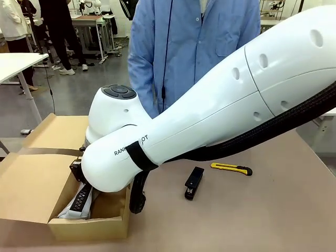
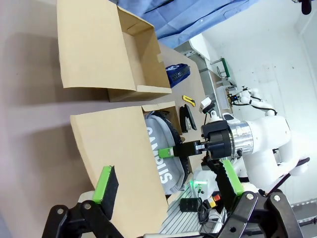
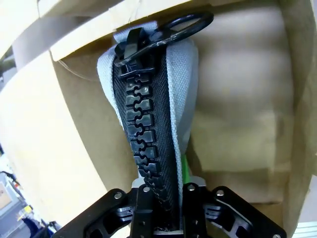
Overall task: Place items inside the box.
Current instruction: Pick up a Pencil pouch or Stapler and place it inside the Mailer Box closest to the robot.
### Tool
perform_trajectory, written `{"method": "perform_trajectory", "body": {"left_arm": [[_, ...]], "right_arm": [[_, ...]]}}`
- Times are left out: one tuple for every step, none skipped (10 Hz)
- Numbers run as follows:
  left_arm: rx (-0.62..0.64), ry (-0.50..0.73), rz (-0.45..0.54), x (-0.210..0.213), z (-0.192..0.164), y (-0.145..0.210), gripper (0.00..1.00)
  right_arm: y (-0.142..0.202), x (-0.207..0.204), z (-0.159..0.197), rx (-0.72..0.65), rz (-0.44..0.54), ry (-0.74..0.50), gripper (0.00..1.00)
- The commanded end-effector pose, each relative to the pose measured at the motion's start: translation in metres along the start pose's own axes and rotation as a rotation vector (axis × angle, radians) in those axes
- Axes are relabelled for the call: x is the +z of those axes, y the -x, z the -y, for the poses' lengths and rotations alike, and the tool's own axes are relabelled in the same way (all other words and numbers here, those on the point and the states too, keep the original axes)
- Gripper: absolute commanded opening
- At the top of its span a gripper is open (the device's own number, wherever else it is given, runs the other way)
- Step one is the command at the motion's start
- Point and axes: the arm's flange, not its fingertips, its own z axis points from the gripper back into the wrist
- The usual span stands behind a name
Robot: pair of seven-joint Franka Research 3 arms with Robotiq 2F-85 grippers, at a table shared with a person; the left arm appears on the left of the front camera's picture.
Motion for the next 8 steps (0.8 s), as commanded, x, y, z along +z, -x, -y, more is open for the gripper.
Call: {"method": "perform_trajectory", "body": {"left_arm": [[-0.019,0.020,0.020,0.000,0.001,-0.001,1.00],[-0.019,0.020,0.020,0.000,0.001,-0.001,1.00],[-0.019,0.020,0.020,0.000,0.001,-0.001,1.00],[-0.019,0.020,0.020,0.000,0.001,-0.001,1.00],[-0.019,0.020,0.020,0.000,0.001,-0.001,1.00],[-0.019,0.020,0.020,0.000,0.001,-0.001,1.00],[-0.019,0.020,0.020,0.000,0.001,-0.001,1.00],[-0.019,0.020,0.020,0.000,0.001,-0.001,1.00]], "right_arm": [[0.002,-0.005,-0.007,-0.033,0.016,0.009,1.00],[0.001,-0.005,-0.006,-0.037,0.017,0.010,1.00],[0.001,-0.006,-0.005,-0.039,0.005,0.002,1.00],[0.000,-0.005,-0.004,-0.042,-0.008,-0.013,0.86],[0.000,-0.002,-0.002,-0.043,-0.020,-0.028,0.95],[0.000,0.003,0.000,-0.042,-0.028,-0.047,1.00],[0.000,0.008,0.002,-0.040,-0.032,-0.061,1.00],[0.001,0.013,0.004,-0.035,-0.038,-0.077,1.00]]}}
